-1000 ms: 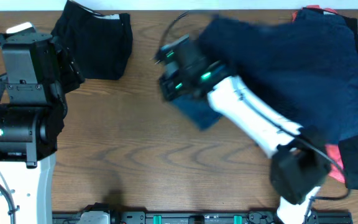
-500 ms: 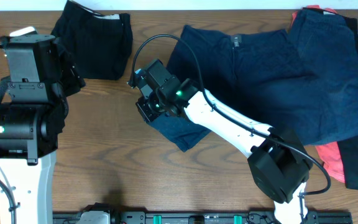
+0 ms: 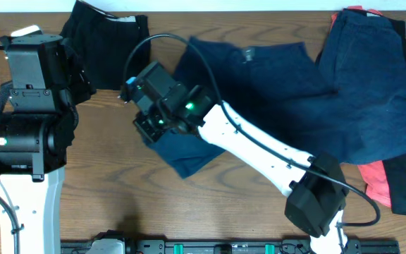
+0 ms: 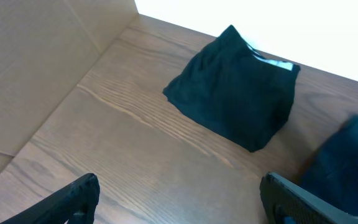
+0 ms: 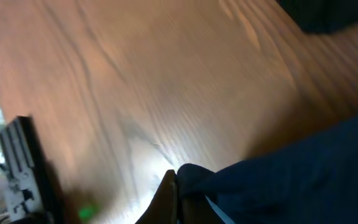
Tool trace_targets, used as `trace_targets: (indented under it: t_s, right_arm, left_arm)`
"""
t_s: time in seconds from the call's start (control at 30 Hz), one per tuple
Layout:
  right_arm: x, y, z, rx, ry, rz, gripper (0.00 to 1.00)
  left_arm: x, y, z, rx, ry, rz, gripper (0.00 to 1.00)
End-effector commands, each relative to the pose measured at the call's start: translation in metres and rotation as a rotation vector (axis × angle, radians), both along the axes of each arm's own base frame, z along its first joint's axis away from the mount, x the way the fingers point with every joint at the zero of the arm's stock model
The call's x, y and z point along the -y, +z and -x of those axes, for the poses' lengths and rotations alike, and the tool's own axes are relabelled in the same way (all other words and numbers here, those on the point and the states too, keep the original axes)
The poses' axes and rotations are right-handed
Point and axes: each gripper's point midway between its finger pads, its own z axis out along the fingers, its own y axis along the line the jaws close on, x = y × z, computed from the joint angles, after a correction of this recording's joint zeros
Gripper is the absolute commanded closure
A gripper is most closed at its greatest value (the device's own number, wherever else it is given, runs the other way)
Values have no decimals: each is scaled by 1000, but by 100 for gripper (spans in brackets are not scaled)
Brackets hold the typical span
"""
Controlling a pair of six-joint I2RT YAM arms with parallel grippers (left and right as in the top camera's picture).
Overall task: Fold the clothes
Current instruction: 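Drag the navy shorts leftward and spread them flat mid-table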
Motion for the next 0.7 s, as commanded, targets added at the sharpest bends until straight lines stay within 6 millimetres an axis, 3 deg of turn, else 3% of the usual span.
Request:
trace_targets:
  t_s: [0.0,0.07,0.1,0.13,0.23,0.33,0.5,0.57,0.67]
  right_arm:
    - [-18,11,23,42,67,-16,98]
    - [-17,8,23,77,45,20,95]
    - [-15,6,20,90,31,38,88]
    - [-11,6,17,97,16,55,73]
    - [10,7,-2,89,-39,98,42]
    - [44,13,-34,67,-126,137,21]
    - [132,25,-108,39,-354,196,12]
    - [186,23,-141,17,-478,217,12]
    - [256,13,-170,-50,-641,241,9]
  left_arm:
    - [-15,4,2,0,46,-36,15]
    - [-21,4,4,-1,65,-36,15]
    - [-23,4,4,-3,71,-36,15]
    - [-24,3,5,-5,74,-36,15]
    - [-25,3,6,-9,78,-36,15]
    - [-25,3,6,-8,78,-36,15]
    - [-25,3,6,-8,77,-34,15]
    - [-23,2,5,-8,70,-27,15]
    - [-16,-1,2,-9,34,5,15]
